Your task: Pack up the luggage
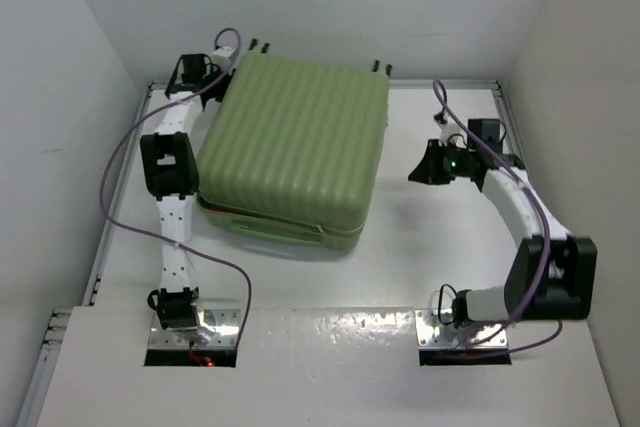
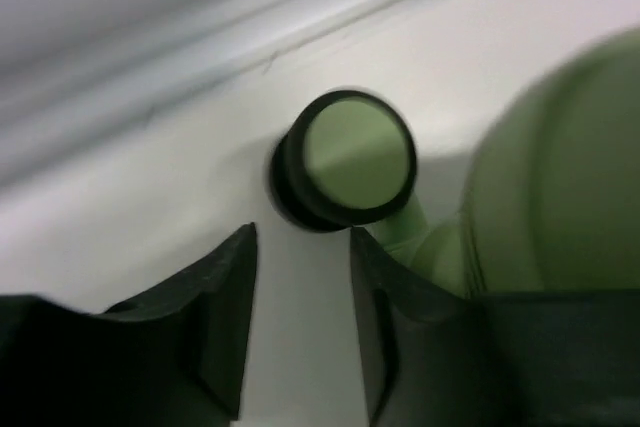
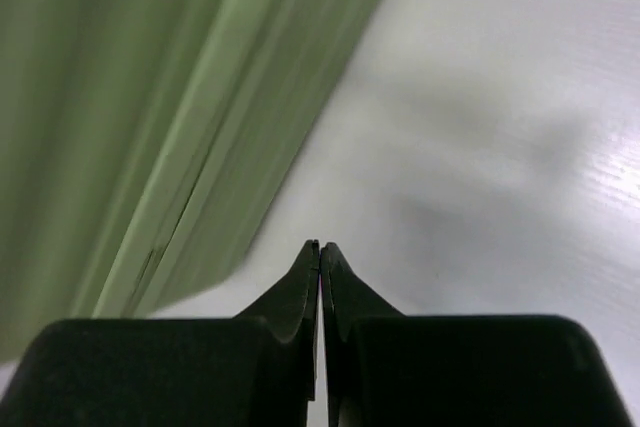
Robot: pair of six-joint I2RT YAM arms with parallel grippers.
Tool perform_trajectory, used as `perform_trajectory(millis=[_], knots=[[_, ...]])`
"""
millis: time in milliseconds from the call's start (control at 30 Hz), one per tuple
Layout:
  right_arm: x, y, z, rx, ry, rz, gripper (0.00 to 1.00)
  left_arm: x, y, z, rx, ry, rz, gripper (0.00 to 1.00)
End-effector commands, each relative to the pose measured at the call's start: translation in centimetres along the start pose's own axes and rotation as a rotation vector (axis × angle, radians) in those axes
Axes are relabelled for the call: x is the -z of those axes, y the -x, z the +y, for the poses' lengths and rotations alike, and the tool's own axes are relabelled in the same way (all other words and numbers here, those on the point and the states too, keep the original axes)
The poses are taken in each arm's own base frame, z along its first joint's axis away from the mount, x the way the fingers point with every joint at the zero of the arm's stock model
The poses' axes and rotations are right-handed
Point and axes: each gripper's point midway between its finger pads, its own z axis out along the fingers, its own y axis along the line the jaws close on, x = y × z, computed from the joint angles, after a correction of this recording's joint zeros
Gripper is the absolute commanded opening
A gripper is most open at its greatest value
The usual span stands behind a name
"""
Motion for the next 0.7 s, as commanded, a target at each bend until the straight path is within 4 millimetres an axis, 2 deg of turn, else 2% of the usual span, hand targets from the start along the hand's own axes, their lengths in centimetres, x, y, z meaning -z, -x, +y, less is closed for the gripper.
perform_trajectory(millis=[0,33,67,100,133,167,200,233,267,300,333,367,400,433,467,500,533,567,600,633,667], knots=[[2.6,-1.0,3.2,0.270,0.119,-0.042,0.00,-3.0,7.1,-18.0,-0.158,-0.443,-0.193,0.48],[2.8,-1.5,4.3,0.324,0.137,-0.046,0.00,-2.3,9.1,-17.5,-0.166,-0.378,-0.240,0.65],[2.3,-2.8,5.0,0.422,0.157,-0.039,0.00,-2.4,9.6,-16.8,-0.124,-0.324,-0.268,0.74],[2.4,-3.2,5.6,0.441,0.167,-0.039,0.00,-1.6,11.9,-15.9,-0.142,-0.246,-0.322,0.79],[1.7,-4.0,5.4,0.519,0.175,-0.049,0.00,-1.1,11.8,-13.9,-0.067,-0.171,-0.327,0.82],[0.7,-4.9,6.5,0.585,0.189,-0.031,0.00,1.6,14.8,-11.8,-0.034,-0.053,-0.399,0.87],[0.5,-5.1,6.9,0.630,0.191,-0.044,0.00,3.4,15.9,-10.0,0.010,0.013,-0.438,0.88],[-0.7,-5.6,7.8,0.732,0.212,-0.071,0.00,5.6,15.6,-6.3,0.110,0.099,-0.460,0.89],[-1.4,-5.8,8.2,0.783,0.190,-0.075,0.00,7.8,16.5,-4.0,0.155,0.192,-0.491,0.89],[-2.2,-6.6,9.2,0.827,0.217,-0.061,0.00,11.7,18.9,-3.2,0.177,0.251,-0.538,0.89],[-2.9,-5.8,9.6,0.893,0.202,-0.109,0.00,14.1,17.4,-0.8,0.250,0.336,-0.480,0.89],[-3.6,-5.9,9.7,0.912,0.190,-0.107,0.00,16.2,17.3,0.1,0.276,0.399,-0.467,0.89],[-4.3,-7.0,11.5,0.963,0.239,-0.096,0.00,18.1,16.9,0.6,0.289,0.443,-0.445,0.89],[-5.5,-6.4,12.0,0.990,0.237,-0.118,0.00,21.9,17.1,-0.4,0.309,0.486,-0.427,0.89],[-6.1,-5.7,12.7,1.017,0.233,-0.148,0.00,23.1,14.3,0.2,0.349,0.531,-0.368,0.92],[-7.2,-5.9,14.7,1.052,0.270,-0.152,0.00,24.6,12.7,-0.4,0.363,0.546,-0.325,0.95],[-8.4,-5.7,15.3,1.057,0.280,-0.140,0.00,26.0,11.6,-1.1,0.373,0.556,-0.314,0.99],[-9.1,-4.6,15.9,1.056,0.271,-0.172,0.00,28.5,9.3,-3.1,0.399,0.541,-0.298,0.99],[-9.6,-4.2,18.3,1.084,0.309,-0.194,0.00,29.6,7.9,-4.0,0.424,0.534,-0.286,0.99],[-11.6,-3.9,18.8,1.081,0.316,-0.182,0.00,29.8,3.6,-4.7,0.502,0.538,-0.211,0.99],[-12.0,-2.8,21.4,1.107,0.341,-0.221,0.00,32.1,3.6,-6.5,0.507,0.534,-0.244,0.99]])
